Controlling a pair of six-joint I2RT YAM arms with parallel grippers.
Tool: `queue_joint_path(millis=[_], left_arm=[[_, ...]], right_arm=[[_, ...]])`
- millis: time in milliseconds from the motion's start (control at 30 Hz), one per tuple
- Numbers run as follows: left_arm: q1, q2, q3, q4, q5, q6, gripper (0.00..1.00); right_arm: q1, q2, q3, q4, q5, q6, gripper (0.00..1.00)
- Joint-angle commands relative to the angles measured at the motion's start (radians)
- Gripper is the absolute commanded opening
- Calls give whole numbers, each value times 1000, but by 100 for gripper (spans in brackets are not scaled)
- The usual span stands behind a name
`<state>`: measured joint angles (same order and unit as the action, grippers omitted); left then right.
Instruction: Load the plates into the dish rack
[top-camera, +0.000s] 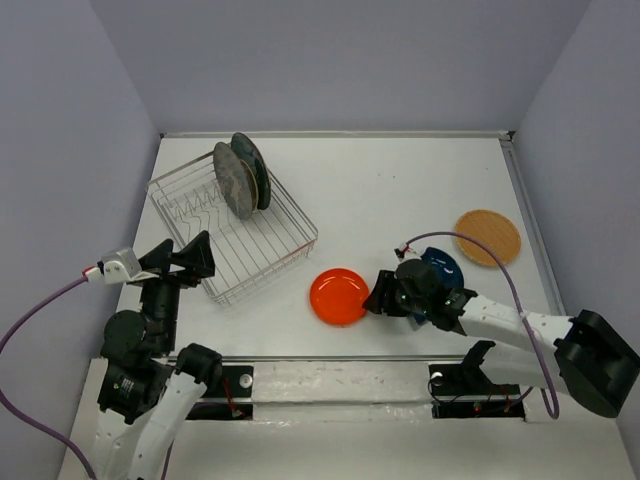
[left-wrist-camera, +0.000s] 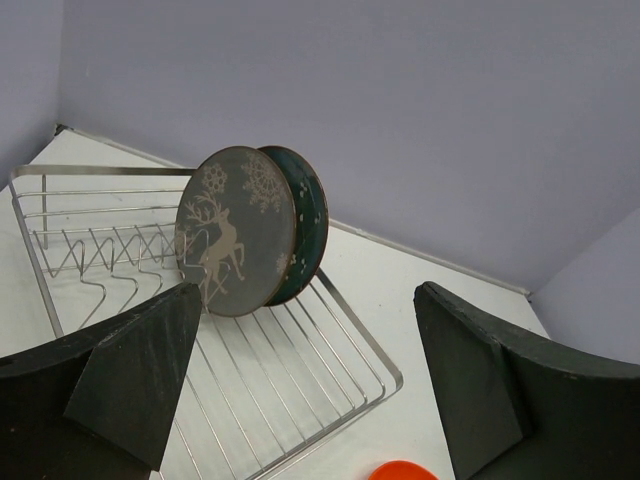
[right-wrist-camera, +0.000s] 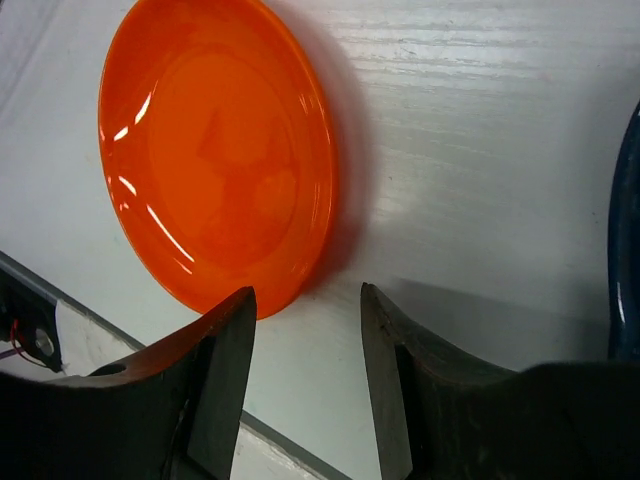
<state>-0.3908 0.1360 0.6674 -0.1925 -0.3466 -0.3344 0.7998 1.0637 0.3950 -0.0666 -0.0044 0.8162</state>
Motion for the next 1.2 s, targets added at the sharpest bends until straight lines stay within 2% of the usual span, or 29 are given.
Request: queue_joint_path(millis=[0,333,467,500,600,733,767,867,933,1033,1067,1100,1167], left_arm=[[6,19,-3,24,8,6,99],[7,-1,-3,22,8,6,99],[9,-6,-5,25,11,8,99],[9,-10,-5,25,9,6,99],[7,-15,-3,24,11,8,99],[9,-19,-5,28,12,5,99],[9,-19,-5,30,11,5,99],[15,-16,-5,34,21,1,99],[21,-16,-6,42,23,0,99],[27,-18,-6,42,20,0,99],[29,-18,-5,41,12,0,99],[30,-19,-5,39,8,1,99],[35,-24,-2,36,-18,1,99]], right_arm=[[-17,102,11,163,-2,40,49],[-132,286,-91,431,-124,142,35],[-143,323,-122,525,-152,172,17],[-143,315,-128,524,-149,176,7],[-143,216,-143,512,-125,173,7],[-143,35,-79,316,-82,84,7],[-143,-58,-58,232,-72,66,7],[-120,-149,120,87,-2,-6,7],[-85,-137,209,70,56,-58,7],[28,-12,428,70,205,-161,7],[79,90,493,59,284,-188,7],[99,148,630,36,314,-239,7],[142,261,770,36,400,-293,7]])
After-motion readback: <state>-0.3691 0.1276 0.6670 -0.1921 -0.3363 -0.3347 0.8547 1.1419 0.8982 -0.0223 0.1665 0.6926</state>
